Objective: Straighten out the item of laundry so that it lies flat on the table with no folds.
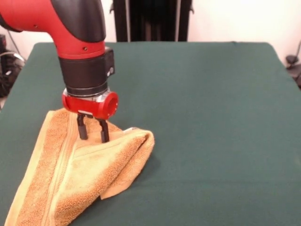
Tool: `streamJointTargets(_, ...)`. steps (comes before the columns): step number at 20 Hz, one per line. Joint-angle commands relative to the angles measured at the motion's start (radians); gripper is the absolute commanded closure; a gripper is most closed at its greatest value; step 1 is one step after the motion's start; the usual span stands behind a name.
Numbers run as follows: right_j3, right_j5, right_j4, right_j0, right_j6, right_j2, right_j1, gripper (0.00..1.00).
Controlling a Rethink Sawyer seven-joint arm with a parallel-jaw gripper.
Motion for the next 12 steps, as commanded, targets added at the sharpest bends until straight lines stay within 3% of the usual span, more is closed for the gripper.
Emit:
streamJointTargets(1, 0.111, 0.121, -0.047, 0.145, -0.042, 0.126, 0.068, 0.00)
streamJointTargets(6, 0.075, 0.129, -0.069, 0.296, 0.077, -0.047, 0.001, 0.00)
streamJointTargets(12, 0.074, 0.110, -0.052, 0.322, 0.085, -0.083, 0.008, 0.00)
